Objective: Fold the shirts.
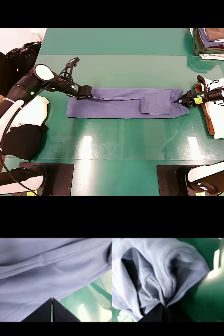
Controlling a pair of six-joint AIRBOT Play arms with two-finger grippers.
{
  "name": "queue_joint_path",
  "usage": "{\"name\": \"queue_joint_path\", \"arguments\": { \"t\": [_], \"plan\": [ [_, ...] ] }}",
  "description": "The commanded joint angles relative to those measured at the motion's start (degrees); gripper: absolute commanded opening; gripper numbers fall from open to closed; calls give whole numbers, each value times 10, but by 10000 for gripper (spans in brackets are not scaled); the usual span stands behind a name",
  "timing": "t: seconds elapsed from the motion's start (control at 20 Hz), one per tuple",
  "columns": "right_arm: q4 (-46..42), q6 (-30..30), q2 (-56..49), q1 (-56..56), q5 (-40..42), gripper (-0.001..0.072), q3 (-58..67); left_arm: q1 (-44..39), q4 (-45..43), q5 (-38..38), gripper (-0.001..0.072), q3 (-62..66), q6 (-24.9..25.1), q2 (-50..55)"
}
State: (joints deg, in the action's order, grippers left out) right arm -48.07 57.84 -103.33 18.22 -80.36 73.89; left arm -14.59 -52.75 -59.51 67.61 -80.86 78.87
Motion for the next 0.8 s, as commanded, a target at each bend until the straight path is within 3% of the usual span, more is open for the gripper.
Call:
{"name": "queue_joint_path", "arguments": {
  "t": [0.0, 0.2, 0.45, 0.75],
  "plan": [
    [16, -9, 16, -4, -9, 16, 0, -30, 1, 20, 24, 24, -20, 28],
    [21, 25, 96, -23, -34, 15, 19, -63, 1, 20, 24, 131, -33, 121],
    [21, 144, 175, -108, -69, 15, 142, -117, 1, 19, 24, 270, -48, 255],
    [21, 214, 187, -238, -66, 14, 289, -150, 5, 17, 25, 305, -49, 323]
  ]
}}
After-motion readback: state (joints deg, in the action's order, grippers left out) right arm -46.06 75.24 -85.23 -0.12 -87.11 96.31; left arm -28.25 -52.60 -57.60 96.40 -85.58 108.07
